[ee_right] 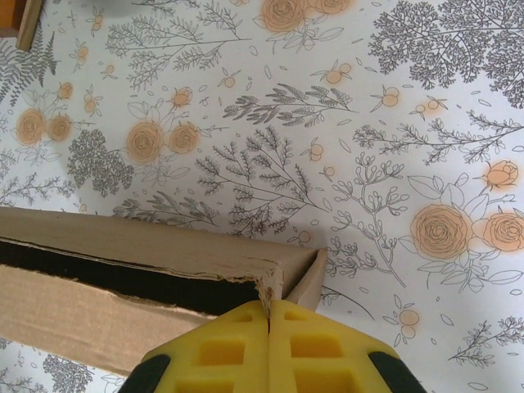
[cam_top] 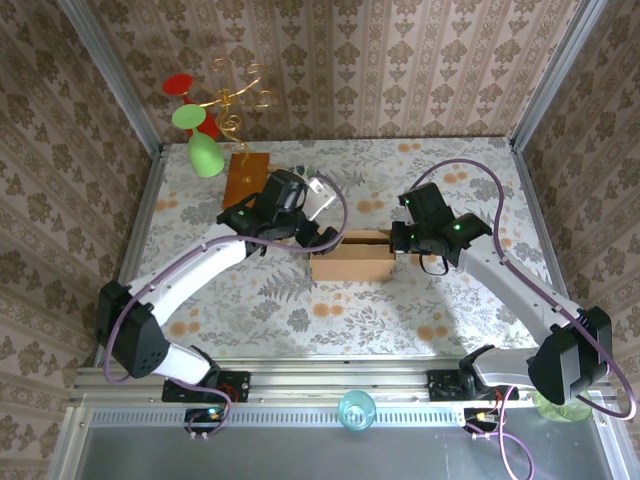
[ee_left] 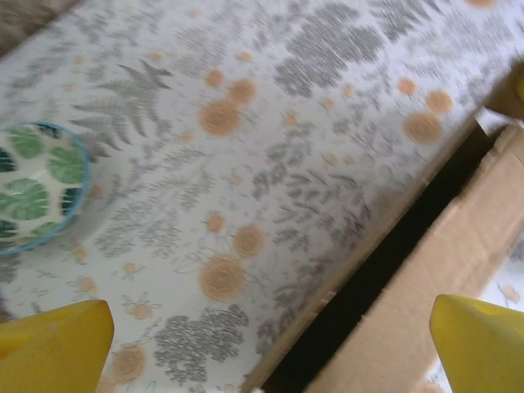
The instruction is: Fold the paper box
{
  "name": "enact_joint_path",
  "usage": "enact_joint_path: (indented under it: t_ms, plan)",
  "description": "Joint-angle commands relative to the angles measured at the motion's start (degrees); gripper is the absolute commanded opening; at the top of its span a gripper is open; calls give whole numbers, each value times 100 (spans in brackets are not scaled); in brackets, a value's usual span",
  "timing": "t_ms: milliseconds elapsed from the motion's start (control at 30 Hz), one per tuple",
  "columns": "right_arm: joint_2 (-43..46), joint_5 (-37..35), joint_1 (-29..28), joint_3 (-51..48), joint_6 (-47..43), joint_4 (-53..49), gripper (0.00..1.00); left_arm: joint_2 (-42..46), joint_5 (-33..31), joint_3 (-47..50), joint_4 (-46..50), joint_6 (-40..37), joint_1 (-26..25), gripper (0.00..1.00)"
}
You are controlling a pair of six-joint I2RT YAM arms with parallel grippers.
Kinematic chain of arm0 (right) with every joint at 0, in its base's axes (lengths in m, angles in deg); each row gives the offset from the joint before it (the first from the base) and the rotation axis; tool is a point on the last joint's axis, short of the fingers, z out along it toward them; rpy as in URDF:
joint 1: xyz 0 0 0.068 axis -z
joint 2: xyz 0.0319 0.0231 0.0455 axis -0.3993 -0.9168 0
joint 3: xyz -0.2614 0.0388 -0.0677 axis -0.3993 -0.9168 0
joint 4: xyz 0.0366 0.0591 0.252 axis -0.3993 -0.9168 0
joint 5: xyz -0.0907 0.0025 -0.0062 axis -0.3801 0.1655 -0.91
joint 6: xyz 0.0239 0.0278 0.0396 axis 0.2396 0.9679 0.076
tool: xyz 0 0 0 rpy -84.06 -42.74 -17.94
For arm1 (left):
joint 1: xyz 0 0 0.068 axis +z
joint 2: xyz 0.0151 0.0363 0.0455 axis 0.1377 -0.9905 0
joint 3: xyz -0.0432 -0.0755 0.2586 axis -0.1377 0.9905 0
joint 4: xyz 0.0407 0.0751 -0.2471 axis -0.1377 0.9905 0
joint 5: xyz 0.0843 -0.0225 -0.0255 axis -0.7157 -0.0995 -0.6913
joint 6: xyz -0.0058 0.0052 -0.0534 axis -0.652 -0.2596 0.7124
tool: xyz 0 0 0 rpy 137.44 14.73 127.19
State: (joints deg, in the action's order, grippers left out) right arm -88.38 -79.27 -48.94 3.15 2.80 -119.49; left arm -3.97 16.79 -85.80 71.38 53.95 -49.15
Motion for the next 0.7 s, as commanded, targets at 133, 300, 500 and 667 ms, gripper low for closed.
enact_joint_path:
  t_ms: [133,300,500,667]
  plan:
    - [162,-198,-61,53,87,-133,0,461,-132,-101,-642,1185,627,90]
    - [188,-192,-69,-3,126,-117,0,591,475,-111,-130,2123,1181,57]
    - [237,-219,-98,-30,135,-139,0,1133,1178,91,421,1176,563,54]
    - [232,-223,-124,-38,150,-141,0,1659,1947,708,414,971,-757,15]
